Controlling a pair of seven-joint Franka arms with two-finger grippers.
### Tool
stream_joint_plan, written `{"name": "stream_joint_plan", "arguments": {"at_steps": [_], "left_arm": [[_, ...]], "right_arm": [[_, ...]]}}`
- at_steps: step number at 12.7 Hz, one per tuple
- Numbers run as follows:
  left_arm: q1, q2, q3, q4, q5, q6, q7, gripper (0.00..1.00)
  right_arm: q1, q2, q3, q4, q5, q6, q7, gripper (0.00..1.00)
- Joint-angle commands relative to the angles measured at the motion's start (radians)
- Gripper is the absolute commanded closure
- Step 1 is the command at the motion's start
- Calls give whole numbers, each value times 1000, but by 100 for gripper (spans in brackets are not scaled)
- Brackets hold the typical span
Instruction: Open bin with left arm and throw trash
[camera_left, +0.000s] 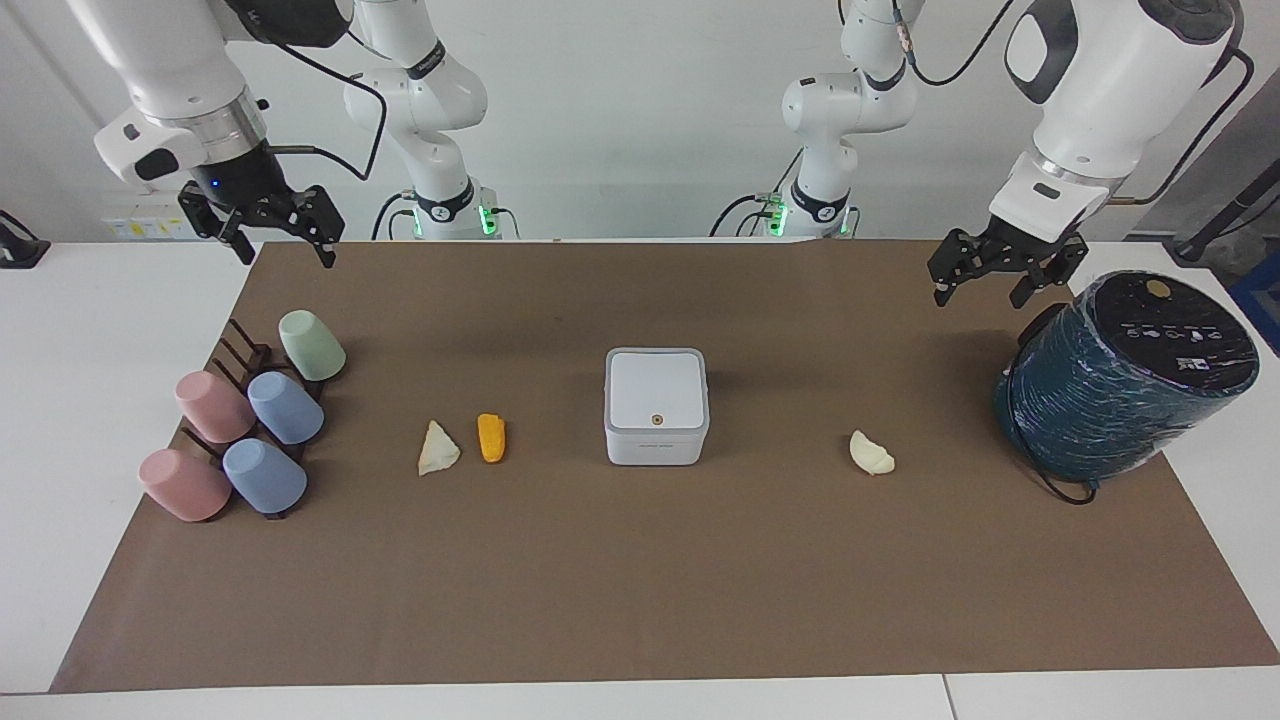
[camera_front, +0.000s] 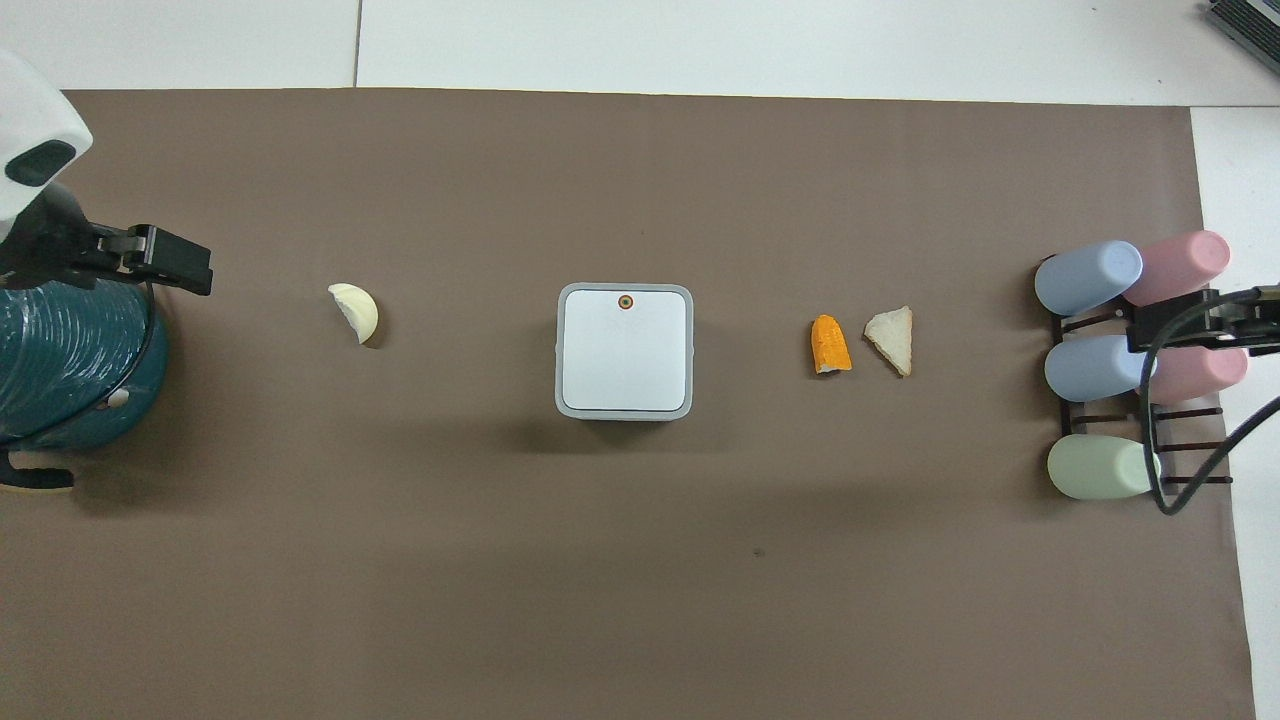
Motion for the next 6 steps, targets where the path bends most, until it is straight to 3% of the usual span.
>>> {"name": "stream_joint_plan", "arguments": {"at_steps": [1,6], "left_arm": [[-14,-30,7,-41,6,28,3,0],[-90,-51,6,-98,5,100,-76,0]], "right_arm": [[-2,-17,4,-19,-3,4,4,0],[-1,-19,4,-26,-3,4,-14,0]]}}
